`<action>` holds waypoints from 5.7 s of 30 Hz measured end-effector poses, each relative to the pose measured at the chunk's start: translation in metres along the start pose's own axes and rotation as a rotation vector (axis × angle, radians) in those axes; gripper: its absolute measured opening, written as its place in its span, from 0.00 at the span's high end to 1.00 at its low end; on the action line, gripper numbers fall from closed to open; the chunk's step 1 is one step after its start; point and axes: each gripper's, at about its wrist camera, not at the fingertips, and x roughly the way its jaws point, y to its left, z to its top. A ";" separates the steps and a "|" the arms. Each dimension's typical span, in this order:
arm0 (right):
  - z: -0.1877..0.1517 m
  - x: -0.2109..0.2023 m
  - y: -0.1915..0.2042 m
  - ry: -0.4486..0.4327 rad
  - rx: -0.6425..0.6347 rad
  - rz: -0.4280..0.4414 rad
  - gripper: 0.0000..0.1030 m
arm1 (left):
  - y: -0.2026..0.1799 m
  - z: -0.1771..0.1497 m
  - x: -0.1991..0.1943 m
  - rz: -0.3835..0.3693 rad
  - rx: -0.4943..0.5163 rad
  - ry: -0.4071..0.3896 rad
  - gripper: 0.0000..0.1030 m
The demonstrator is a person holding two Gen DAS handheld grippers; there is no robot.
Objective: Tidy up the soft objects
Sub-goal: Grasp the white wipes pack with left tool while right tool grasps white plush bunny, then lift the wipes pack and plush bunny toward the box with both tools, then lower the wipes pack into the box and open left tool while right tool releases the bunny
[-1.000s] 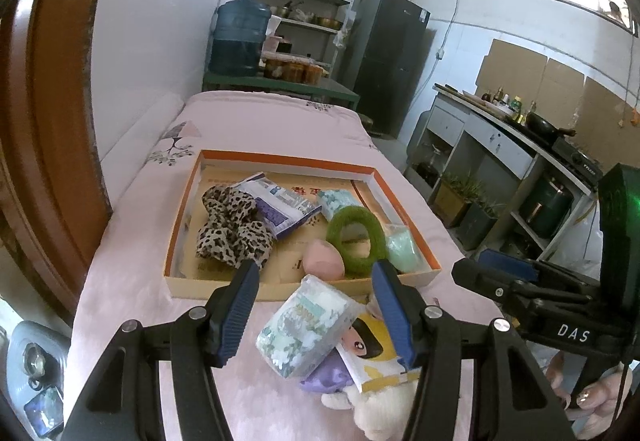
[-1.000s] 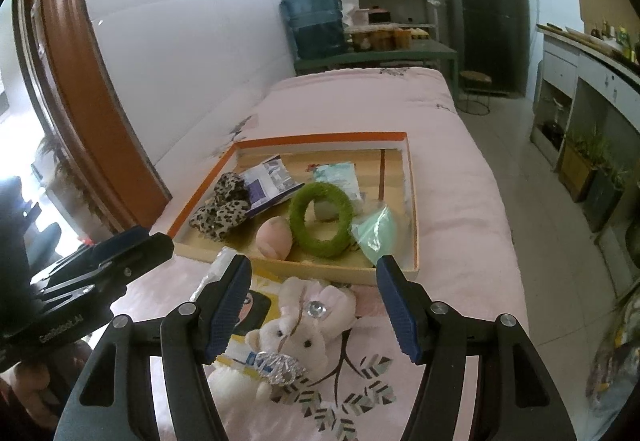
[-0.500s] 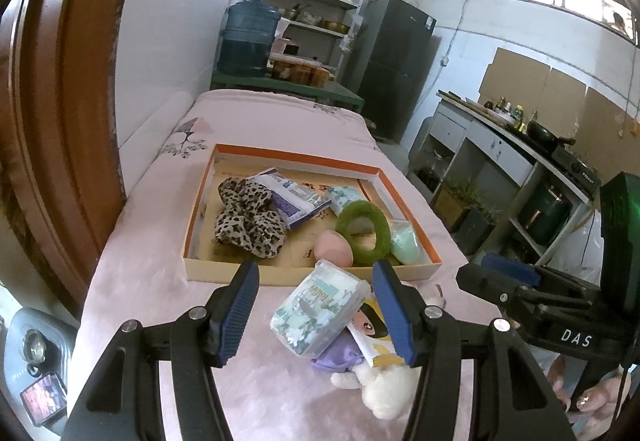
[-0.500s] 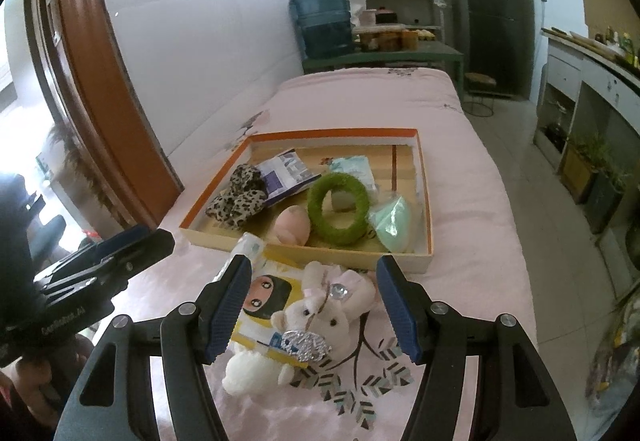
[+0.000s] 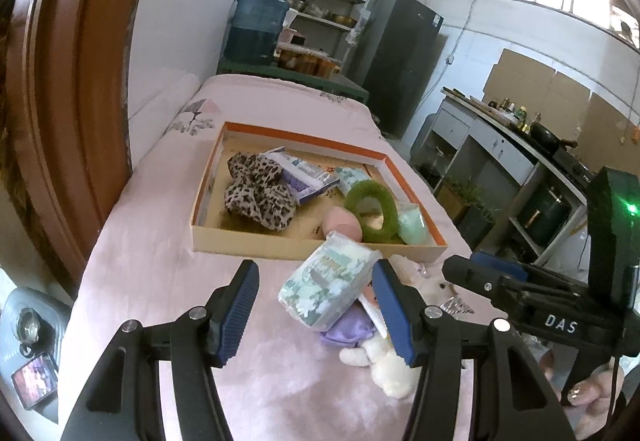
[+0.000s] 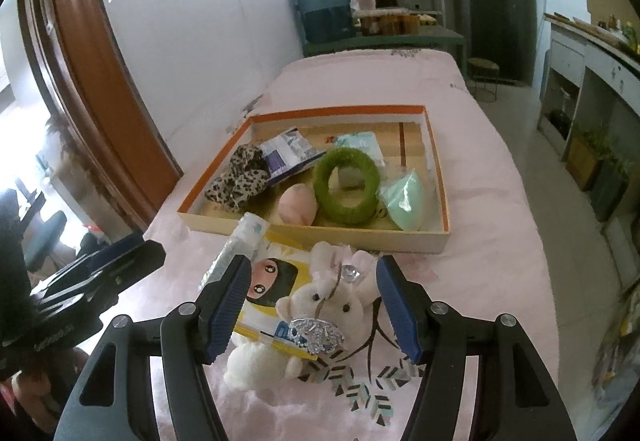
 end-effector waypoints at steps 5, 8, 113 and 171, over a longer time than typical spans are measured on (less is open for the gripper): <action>-0.002 0.017 -0.001 0.033 0.001 -0.009 0.35 | 0.006 -0.003 0.001 -0.004 -0.012 0.002 0.43; -0.003 0.026 -0.003 0.051 0.009 -0.010 0.35 | 0.007 -0.003 0.005 -0.026 0.007 0.011 0.43; 0.038 0.011 0.011 -0.068 -0.038 0.063 0.69 | -0.014 0.052 0.013 -0.090 0.024 -0.120 0.79; 0.134 0.072 -0.033 -0.106 -0.043 0.005 0.69 | -0.002 0.137 0.112 -0.013 0.071 -0.067 0.79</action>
